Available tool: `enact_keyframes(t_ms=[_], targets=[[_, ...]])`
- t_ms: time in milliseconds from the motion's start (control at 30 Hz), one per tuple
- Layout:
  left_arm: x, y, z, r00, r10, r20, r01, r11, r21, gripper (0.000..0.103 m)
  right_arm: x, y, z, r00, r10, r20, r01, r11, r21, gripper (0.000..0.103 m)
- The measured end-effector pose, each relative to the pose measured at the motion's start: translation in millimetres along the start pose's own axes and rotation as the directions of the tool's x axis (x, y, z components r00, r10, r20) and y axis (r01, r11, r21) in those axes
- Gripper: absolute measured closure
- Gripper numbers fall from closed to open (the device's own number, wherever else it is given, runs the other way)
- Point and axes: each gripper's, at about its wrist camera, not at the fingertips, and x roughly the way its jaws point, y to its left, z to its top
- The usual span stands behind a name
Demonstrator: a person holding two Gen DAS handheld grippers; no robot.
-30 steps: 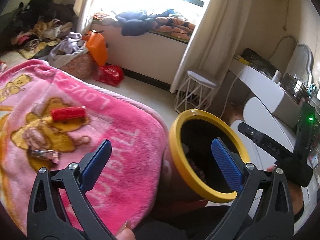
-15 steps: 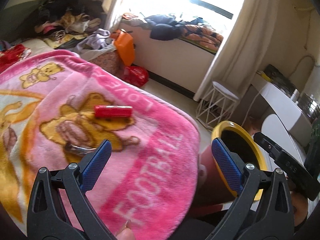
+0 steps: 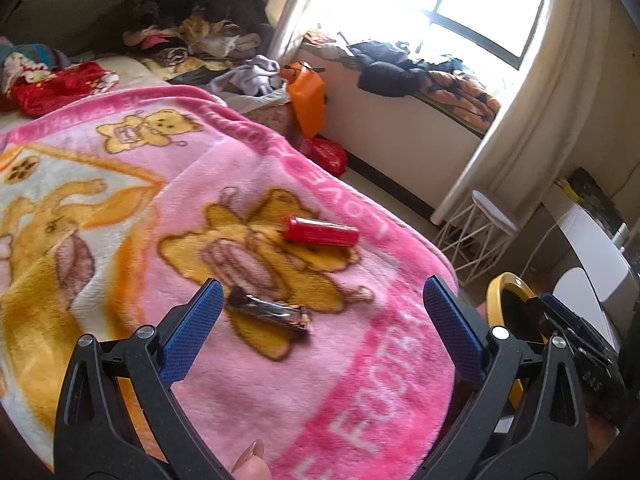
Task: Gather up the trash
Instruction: 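Move both tools back over the red tube and dark wrapper on the blanket, then grasp the red tube with the right tool while the left tool grasps the dark wrapper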
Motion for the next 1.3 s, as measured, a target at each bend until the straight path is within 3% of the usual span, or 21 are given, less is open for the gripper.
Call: enact_keyframes(t_ms=[267,367,600,767,933,1100,1200,1267,1300], targets=[[11,38,-8,0.996,0.073,-0.056,-0.076,0.995,-0.064,0.011,26,40,5,0.998,0.045,-0.043,-0.049,0.993,-0.108,0.030],[18,51,-16,0.993,0.058,-0.101,-0.069,0.992,-0.110,0.011,44,49,9,0.997,0.041,-0.072,-0.052,0.986,-0.161,0.029],[36,56,-26,0.984,-0.037,-0.176,0.002,0.981,-0.195,0.038,104,63,30,0.990,0.044,-0.137,-0.083,0.951,-0.296,0.027],[57,52,-30,0.973,-0.081,-0.218,0.029,0.973,-0.229,0.052,154,80,35,0.976,0.011,-0.219,-0.111,0.885,-0.453,0.026],[73,56,-29,0.969,-0.091,-0.232,0.029,0.965,-0.261,0.056,197,94,31,0.964,-0.068,-0.256,-0.105,0.788,-0.607,0.024],[90,64,-25,0.963,-0.093,-0.253,0.017,0.957,-0.288,0.075,227,102,27,0.954,-0.065,-0.292,-0.149,0.742,-0.654,0.024],[94,67,-26,0.963,-0.099,-0.252,0.018,0.953,-0.304,0.080,243,110,21,0.953,-0.093,-0.287,-0.149,0.683,-0.715,0.025],[95,66,-26,0.963,-0.096,-0.250,0.019,0.956,-0.293,0.081,250,114,18,0.951,-0.092,-0.296,-0.163,0.665,-0.729,0.027],[96,66,-25,0.964,-0.093,-0.249,0.018,0.958,-0.288,0.082,254,114,16,0.946,-0.087,-0.312,-0.178,0.664,-0.726,0.037]])
